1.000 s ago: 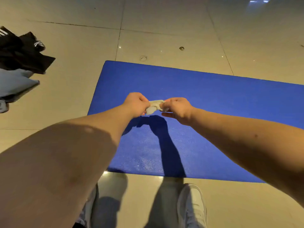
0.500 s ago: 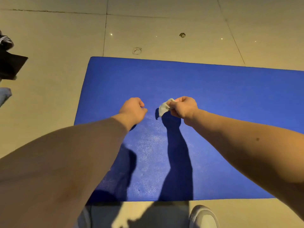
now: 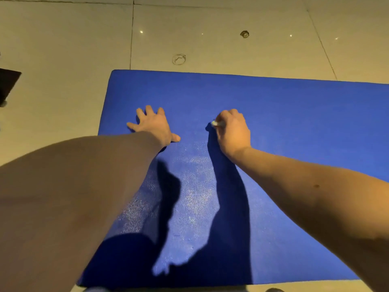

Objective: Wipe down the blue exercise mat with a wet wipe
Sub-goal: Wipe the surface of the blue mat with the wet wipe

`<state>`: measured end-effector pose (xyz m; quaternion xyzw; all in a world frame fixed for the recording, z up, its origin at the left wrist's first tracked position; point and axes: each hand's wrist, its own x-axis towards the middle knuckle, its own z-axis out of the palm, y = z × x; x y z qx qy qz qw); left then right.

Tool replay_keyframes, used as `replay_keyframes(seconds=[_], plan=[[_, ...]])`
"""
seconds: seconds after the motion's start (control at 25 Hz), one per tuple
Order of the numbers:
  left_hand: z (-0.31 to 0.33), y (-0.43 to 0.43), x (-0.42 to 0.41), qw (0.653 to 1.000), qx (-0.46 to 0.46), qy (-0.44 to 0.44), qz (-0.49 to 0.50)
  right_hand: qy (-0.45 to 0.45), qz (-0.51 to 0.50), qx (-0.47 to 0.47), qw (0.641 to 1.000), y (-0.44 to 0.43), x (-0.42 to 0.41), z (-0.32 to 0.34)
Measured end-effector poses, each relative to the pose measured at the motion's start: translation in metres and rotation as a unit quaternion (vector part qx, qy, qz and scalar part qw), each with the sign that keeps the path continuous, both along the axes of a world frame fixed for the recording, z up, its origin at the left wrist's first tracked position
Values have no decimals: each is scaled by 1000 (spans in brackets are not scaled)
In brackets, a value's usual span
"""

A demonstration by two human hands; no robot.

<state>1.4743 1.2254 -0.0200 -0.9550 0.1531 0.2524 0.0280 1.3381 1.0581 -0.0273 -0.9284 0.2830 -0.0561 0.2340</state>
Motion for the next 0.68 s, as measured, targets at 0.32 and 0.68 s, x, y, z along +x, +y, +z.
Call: replay_keyframes(seconds=[0.32,0.68], plan=[[-11,5,11,998,22,62,-16,145,249,-119,950,38,-36,-35],[-13,3,11,997,48,49,-24,190,249,-113,943,40,-20,-44]])
